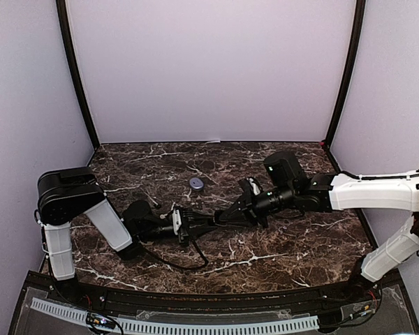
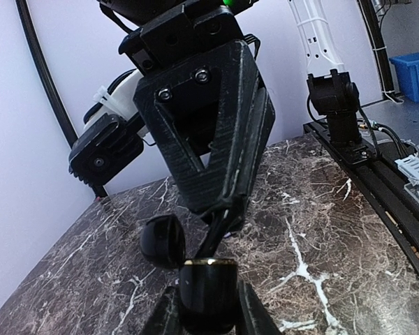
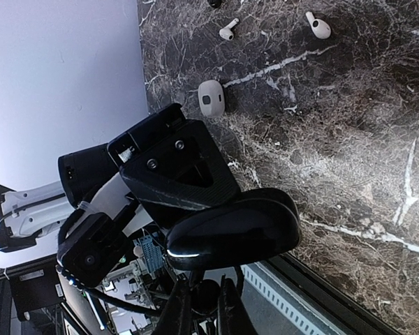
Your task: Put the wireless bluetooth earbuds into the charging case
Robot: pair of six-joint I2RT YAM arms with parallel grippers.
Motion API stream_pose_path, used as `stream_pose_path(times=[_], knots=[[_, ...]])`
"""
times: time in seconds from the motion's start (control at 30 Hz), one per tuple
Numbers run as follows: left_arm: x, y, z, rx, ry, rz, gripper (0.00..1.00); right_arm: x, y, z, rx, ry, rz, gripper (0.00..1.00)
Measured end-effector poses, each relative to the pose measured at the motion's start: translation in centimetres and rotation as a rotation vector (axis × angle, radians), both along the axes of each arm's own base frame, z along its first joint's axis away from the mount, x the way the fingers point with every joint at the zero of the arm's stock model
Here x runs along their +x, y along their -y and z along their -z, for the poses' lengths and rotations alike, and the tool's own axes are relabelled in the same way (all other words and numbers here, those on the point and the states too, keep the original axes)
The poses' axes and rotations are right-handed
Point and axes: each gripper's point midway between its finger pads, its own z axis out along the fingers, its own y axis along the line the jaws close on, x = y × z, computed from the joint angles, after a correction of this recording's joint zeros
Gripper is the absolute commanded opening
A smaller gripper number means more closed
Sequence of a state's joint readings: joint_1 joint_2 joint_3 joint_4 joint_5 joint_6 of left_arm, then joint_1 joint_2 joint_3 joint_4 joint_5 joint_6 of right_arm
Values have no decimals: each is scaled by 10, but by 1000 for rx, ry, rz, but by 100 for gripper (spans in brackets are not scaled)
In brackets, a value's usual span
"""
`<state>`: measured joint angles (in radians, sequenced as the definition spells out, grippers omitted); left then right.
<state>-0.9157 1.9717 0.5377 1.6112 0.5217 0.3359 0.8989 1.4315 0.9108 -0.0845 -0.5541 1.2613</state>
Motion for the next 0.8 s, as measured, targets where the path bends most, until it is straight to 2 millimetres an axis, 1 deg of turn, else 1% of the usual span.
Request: stream_pose_path(times=[0.3, 0.6, 0.7, 0.8], knots=[[-8, 1, 2, 4, -36, 64, 15, -3, 2, 3, -14, -14, -8, 0], [-14, 2, 2, 5, -72, 110, 14, -4, 4, 2, -26, -10, -5, 4], [-17, 3, 1, 3, -82, 133, 14, -1, 5, 2, -32, 4, 8, 7], [-18, 7, -4, -9, -80, 148, 14, 1, 5, 1, -35, 18, 15, 7]])
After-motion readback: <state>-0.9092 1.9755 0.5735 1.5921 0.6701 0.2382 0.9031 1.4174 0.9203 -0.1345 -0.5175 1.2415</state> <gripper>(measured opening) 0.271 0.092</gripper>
